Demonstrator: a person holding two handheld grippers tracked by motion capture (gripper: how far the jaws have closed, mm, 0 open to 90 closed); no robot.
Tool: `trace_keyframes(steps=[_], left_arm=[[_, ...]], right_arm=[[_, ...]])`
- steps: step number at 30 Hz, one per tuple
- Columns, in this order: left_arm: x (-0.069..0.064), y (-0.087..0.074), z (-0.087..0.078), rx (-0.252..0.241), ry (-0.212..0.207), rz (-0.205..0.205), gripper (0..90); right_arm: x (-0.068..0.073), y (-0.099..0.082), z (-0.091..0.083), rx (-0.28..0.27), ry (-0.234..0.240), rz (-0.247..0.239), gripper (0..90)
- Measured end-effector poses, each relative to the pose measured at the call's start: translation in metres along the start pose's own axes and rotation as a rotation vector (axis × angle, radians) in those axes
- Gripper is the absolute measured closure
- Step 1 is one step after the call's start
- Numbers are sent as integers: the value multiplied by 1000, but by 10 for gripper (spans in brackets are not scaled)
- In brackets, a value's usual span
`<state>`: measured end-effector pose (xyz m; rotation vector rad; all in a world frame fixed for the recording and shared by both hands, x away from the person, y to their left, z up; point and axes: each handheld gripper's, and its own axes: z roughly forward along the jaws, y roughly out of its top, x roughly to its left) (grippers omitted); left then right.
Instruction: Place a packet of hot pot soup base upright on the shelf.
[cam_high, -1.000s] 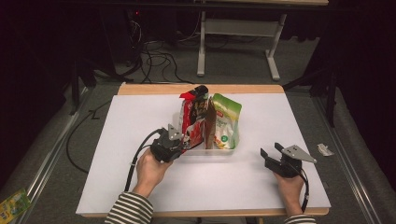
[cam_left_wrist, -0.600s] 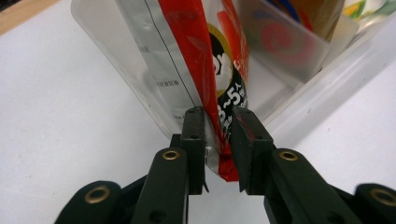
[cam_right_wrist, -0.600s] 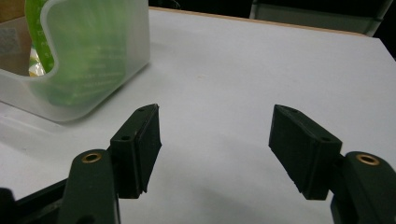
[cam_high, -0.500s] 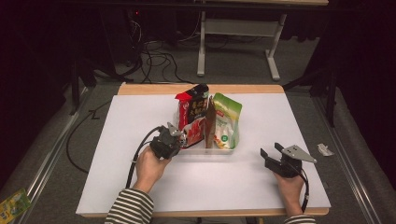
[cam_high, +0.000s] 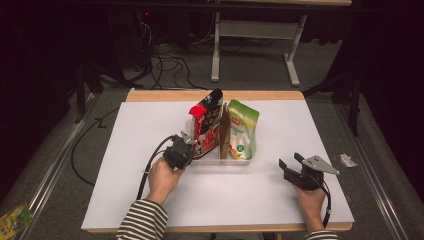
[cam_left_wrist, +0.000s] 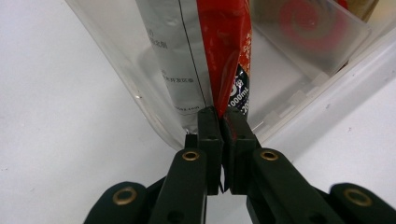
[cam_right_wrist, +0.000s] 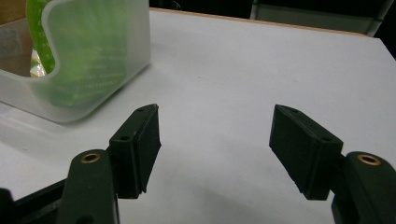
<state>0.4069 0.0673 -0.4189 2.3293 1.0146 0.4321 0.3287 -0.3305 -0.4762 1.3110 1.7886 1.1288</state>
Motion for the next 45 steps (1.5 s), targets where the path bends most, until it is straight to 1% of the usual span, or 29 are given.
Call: trace_keyframes(steps=[2, 3, 4, 5, 7, 8, 9, 11, 13, 15, 16, 17, 19, 20, 21, 22, 23, 24, 25, 26, 27, 28, 29, 31, 32, 34, 36, 42, 45], left_arm=[[1, -1, -4, -16, -15, -25, 850], [-1, -1, -8, -41, -14, -18, 808], [-4, -2, -11, -65, 4, -2, 759], [-5, -1, -16, -88, 9, 5, 730], [-2, 0, -23, -114, 18, -7, 710], [0, 0, -28, -141, 16, -18, 712], [3, 1, -32, -165, 22, -34, 705], [7, 5, -40, -192, 48, -48, 671], [11, 8, -43, -210, 55, -65, 636], [14, 11, -43, -215, 62, -73, 633], [14, 12, -41, -211, 56, -75, 649], [14, 12, -38, -201, 47, -69, 699], [9, 10, -32, -178, 30, -42, 877], [5, 8, -26, -152, 30, -26, 900], [3, 5, -20, -122, 5, -22, 900], [2, 1, -16, -113, -18, -24, 900], [1, -3, -12, -101, -19, -17, 900], [0, -8, -11, -110, -19, -11, 900], [-1, -13, -11, -147, -27, -17, 892], [0, -20, -14, -186, -59, -38, 772], [1, -27, -17, -209, -44, -42, 687], [2, -33, -21, -237, -31, -47, 646], [3, -38, -24, -266, -26, -55, 630], [9, -50, -31, -308, 13, -76, 578], [14, -57, -35, -338, 16, -104, 569], [21, -65, -38, -358, 32, -133, 535], [28, -75, -39, -367, 33, -166, 528], [39, -97, -31, -362, 70, -213, 502], [45, -102, -26, -350, 85, -236, 486]], right_arm=[[0, 0, 0, -2, 2, 8, 335], [-1, 0, -1, -5, 2, 6, 335], [-1, 0, -1, -7, 1, 8, 335], [-1, 0, -1, -5, 1, 14, 335], [-1, 0, -1, -5, 4, 11, 335], [-1, 0, -1, -6, 6, 7, 335], [-1, 0, -1, -6, 8, 6, 335], [-1, 0, -1, -7, 8, 8, 335], [-1, 0, -1, -7, 7, 12, 335], [-1, 0, -1, -7, 8, 11, 335], [-1, 0, -1, -8, 7, 11, 335], [-1, 0, -1, -7, 8, 12, 335], [-1, 0, -1, -7, 7, 10, 335], [-1, 0, -1, -7, 7, 8, 335], [-1, 0, -1, -6, 7, 5, 335], [-1, 0, -1, -7, 8, 3, 336], [-1, 0, -1, -5, 7, 4, 335], [-1, 0, -1, -5, 8, 5, 335], [-1, 0, -1, -7, 9, 3, 336], [-1, 0, -1, -7, 8, 5, 335], [-1, 0, -1, -6, 9, 6, 336], [-1, 0, -1, -6, 9, 4, 336], [-1, 0, -1, -4, 9, 5, 337], [0, 0, 0, -2, 8, -2, 338], [0, 0, 0, 1, 7, -3, 339], [0, 0, 0, 3, 7, -2, 339], [0, 0, 0, 4, 3, 2, 339], [0, 0, 1, 12, 4, 9, 340], [0, 0, 1, 13, 5, 2, 340]])
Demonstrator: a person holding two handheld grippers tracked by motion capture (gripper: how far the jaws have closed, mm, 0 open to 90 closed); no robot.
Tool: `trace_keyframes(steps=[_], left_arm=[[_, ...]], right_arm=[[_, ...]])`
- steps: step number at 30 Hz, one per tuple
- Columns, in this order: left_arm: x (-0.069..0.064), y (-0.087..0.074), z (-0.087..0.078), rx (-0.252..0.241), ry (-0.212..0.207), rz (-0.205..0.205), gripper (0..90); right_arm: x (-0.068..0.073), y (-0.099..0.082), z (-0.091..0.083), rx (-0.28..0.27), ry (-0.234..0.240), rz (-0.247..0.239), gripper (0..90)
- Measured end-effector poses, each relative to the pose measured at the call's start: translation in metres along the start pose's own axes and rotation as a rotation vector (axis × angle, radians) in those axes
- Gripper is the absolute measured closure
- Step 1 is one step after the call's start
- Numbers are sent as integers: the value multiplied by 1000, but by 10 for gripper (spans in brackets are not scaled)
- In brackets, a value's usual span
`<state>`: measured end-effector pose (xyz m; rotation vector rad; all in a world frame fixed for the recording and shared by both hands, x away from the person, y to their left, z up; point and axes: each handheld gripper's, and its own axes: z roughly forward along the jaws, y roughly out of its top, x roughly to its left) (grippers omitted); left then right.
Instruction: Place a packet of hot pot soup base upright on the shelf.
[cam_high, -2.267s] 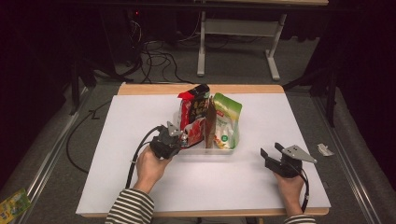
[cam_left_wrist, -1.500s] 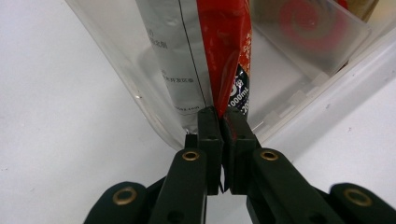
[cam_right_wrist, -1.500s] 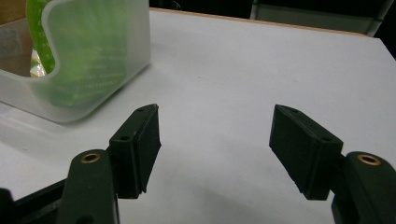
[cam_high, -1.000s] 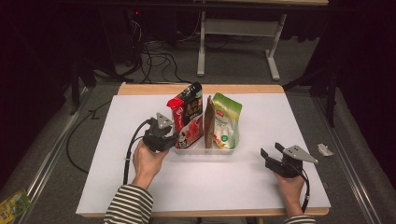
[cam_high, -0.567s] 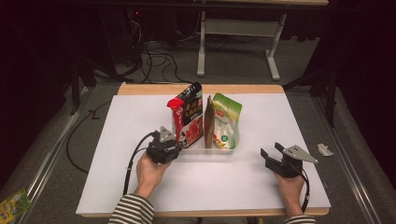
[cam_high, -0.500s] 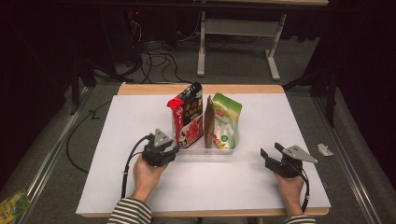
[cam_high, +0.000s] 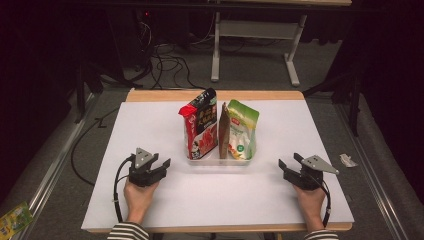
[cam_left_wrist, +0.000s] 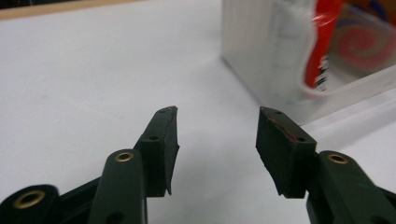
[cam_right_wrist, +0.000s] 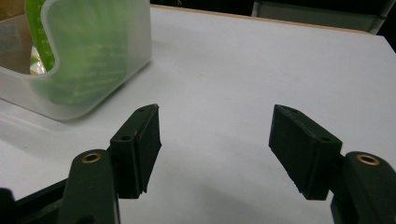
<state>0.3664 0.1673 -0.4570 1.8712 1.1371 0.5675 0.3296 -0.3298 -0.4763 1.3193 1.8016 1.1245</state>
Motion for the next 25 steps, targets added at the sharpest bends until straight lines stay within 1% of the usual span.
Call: trace_keyframes(steps=[1, 4, 7, 12, 16, 18, 23, 25], left_arm=[[2, -1, 1, -1, -2, -11, 489], [6, -6, 6, 10, 5, -23, 494], [10, -11, 9, 4, 23, -33, 490], [16, -11, 13, 0, 61, -27, 480], [18, -14, 18, 19, 80, -26, 464], [17, -17, 21, 28, 81, -21, 475], [11, -17, 23, 44, 109, 29, 484], [10, -17, 23, 47, 109, 35, 482]], right_arm=[[0, 0, 0, -1, 1, -2, 340], [0, 0, 0, -1, -1, 6, 340], [0, 0, 0, -2, 0, 6, 340], [0, 0, 0, -1, 2, -2, 340], [0, 0, 0, 2, 0, 0, 341], [0, 0, 0, 3, 0, -2, 342], [0, 0, 1, 7, 0, -11, 343], [0, 0, 1, 7, 0, -8, 343]])
